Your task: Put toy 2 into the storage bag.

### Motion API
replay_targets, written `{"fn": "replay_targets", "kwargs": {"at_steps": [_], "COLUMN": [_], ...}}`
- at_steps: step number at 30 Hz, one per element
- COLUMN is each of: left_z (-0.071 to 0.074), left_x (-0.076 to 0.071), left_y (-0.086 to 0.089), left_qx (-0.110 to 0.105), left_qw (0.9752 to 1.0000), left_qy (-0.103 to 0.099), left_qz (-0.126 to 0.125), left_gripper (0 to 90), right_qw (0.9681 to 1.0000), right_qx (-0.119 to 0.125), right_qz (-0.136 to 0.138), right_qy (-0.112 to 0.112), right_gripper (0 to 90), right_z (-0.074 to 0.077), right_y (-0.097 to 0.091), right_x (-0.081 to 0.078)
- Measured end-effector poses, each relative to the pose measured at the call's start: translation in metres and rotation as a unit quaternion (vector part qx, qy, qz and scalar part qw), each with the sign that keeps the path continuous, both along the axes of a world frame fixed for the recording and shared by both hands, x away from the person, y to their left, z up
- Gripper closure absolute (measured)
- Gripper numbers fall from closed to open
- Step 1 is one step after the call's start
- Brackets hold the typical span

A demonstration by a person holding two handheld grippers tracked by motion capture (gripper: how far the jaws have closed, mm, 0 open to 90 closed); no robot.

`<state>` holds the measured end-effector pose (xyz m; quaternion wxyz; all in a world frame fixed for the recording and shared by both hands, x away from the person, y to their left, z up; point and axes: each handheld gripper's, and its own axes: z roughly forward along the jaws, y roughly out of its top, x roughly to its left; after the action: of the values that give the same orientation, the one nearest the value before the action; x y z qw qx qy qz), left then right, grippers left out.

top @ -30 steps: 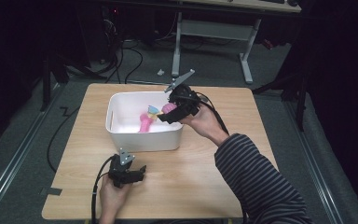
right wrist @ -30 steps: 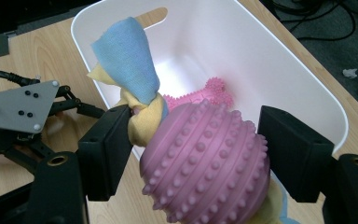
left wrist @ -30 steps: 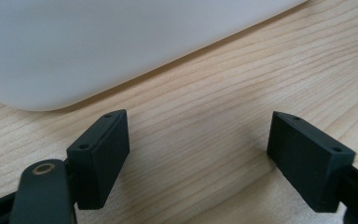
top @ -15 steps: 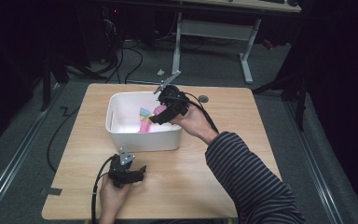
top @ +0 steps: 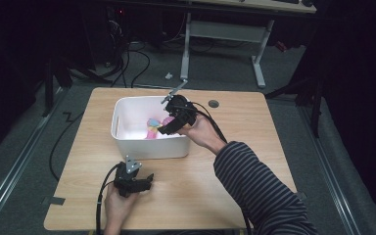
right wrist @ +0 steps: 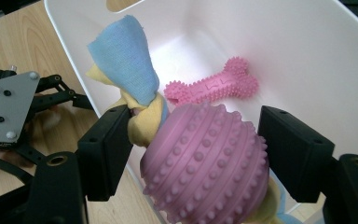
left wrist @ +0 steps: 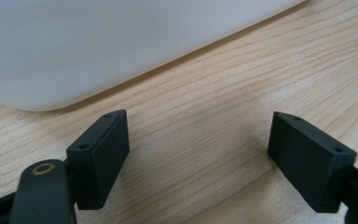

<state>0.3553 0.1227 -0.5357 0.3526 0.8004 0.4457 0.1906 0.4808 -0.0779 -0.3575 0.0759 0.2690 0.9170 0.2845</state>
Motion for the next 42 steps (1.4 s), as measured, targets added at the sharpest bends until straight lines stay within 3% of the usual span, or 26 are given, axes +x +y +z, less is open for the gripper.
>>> {"fn": "replay_targets", "kwargs": {"at_steps": [6,10,11,18,20,29,30,42], "left_z": [0.0,0.0,0.0,0.0,0.0,0.0,0.0,0.0], "left_x": [0.0,0.0,0.0,0.0,0.0,0.0,0.0,0.0], "left_y": [0.0,0.0,0.0,0.0,0.0,0.0,0.0,0.0], "left_qx": [-0.001,-0.002,-0.003,-0.002,-0.002,-0.002,-0.002,-0.002], "left_qw": [1.0,1.0,1.0,1.0,1.0,1.0,1.0,1.0], "left_qy": [0.0,0.0,0.0,0.001,0.001,0.0,0.0,0.001], "left_qz": [0.001,0.0,0.001,0.0,0.001,0.0,0.0,0.0], "left_gripper": [20.9,21.0,21.0,21.0,21.0,21.0,21.0,21.3], "right_qw": [0.9999,0.9998,0.9996,0.9979,0.9958,0.9923,0.99,0.9834], "right_qx": [-0.005,0.012,0.026,0.059,0.081,0.092,0.106,0.13], "right_qz": [-0.005,-0.004,-0.003,-0.021,-0.031,-0.06,-0.065,-0.099], "right_qy": [0.014,0.014,0.006,-0.015,-0.028,-0.057,-0.068,-0.078], "right_gripper": [25.3,18.5,17.2,17.0,18.1,25.1,26.3,28.7], "right_z": [-0.004,-0.004,-0.001,0.008,0.012,0.024,0.027,0.027], "right_y": [-0.002,-0.005,-0.01,-0.035,-0.051,-0.084,-0.095,-0.139], "right_x": [0.002,-0.002,-0.006,-0.015,-0.02,-0.034,-0.039,-0.057]}}
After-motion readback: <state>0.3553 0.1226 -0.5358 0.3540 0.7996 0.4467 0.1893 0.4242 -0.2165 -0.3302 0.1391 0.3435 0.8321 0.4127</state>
